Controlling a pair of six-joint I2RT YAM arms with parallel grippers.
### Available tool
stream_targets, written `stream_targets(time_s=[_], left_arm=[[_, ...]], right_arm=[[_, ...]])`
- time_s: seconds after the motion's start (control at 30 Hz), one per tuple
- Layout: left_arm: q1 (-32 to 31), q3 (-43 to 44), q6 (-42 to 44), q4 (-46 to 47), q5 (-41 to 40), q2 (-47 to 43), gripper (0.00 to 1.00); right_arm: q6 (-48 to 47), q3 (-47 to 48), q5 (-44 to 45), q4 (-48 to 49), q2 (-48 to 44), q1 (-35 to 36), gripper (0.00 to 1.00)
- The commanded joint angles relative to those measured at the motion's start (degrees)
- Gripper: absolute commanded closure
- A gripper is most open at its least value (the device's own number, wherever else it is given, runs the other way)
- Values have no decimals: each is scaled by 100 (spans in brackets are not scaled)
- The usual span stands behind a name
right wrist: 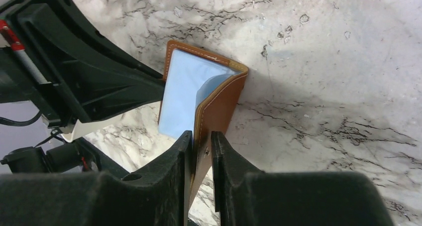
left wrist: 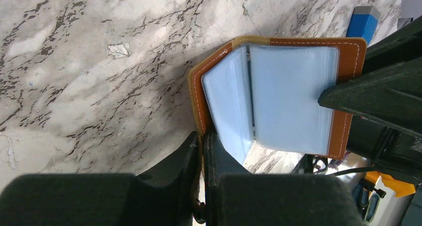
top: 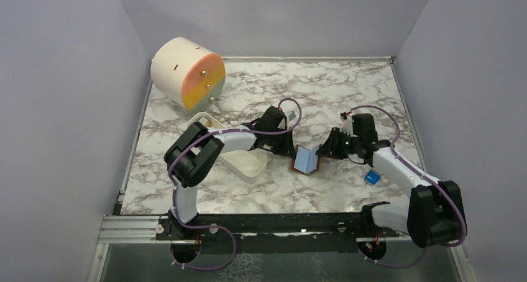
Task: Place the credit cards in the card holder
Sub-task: Open the card holder at the center of the board.
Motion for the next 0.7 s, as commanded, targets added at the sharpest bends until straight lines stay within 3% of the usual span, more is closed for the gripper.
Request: stream_targets(time_s=[0.0,0.07,0.2,0.33,0.47,0.67], left_arm=[[-39,-43,99,-66,-129,-106,100],[-35,-46,102,-74,-138,-101,100],[-34,-27,95,-72,-154,-101,100],[-39,-40,67,-64,-155,-110,100],[-40,-51,49,-57,-140,-137,100],[-40,-89,23,-49,-142,-169,100]], right_arm=[[83,-46,-156,188,-224,13,79],[71,-25,-59,123,-239,13,80],[56,-47,-53,140,-249,13,93],[64,-141,-59,263,-226,13,96],[97,-226,-17,350,-164,13,96],[141,-328,38,476,-68,13,84]])
